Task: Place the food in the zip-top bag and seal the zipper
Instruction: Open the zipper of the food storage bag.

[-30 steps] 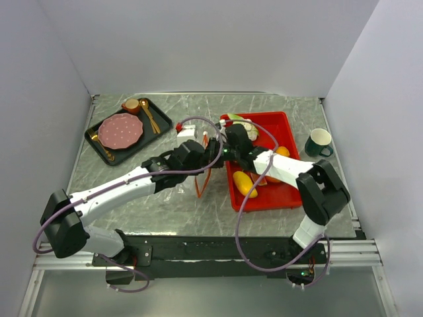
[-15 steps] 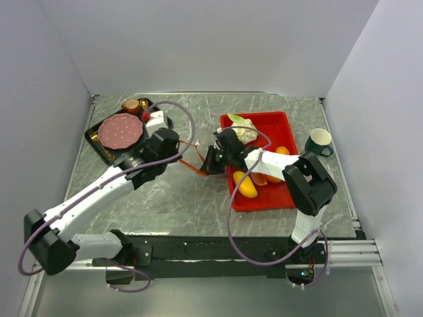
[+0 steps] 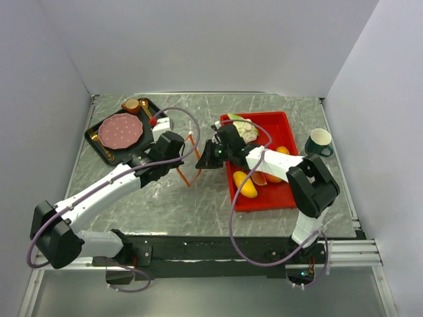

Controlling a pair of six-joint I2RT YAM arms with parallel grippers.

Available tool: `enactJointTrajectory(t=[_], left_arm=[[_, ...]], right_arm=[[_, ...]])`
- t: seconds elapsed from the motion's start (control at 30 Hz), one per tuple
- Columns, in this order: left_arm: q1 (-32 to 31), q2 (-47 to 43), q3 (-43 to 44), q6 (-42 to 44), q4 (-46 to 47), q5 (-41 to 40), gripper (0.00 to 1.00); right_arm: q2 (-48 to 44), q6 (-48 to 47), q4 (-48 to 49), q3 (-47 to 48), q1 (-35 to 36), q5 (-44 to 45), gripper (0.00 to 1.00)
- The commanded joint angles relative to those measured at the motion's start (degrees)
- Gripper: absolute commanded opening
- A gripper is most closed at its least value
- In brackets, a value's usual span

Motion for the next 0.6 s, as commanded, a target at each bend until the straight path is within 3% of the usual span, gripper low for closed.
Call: enactJointTrajectory(t=[0.0,0.4,0.57], left_arm=[[0.2,0.6,0.0,0.4,3.1,2.2,0.01],[0.2,0.3,-1.8,1.2,4.9,5.5,0.01],[0.2,-0.2,-1.7,1.7,5.2,6.3,0.01]], right_arm=[[-2.0,-0.3,4.5,4.0,0.1,1.1,0.12],[5.4,3.6,10.8,11.2,0.3,-3.7,0.12],[10.3,3.8,7.0,16.3,0.3,-3.9,0.12]])
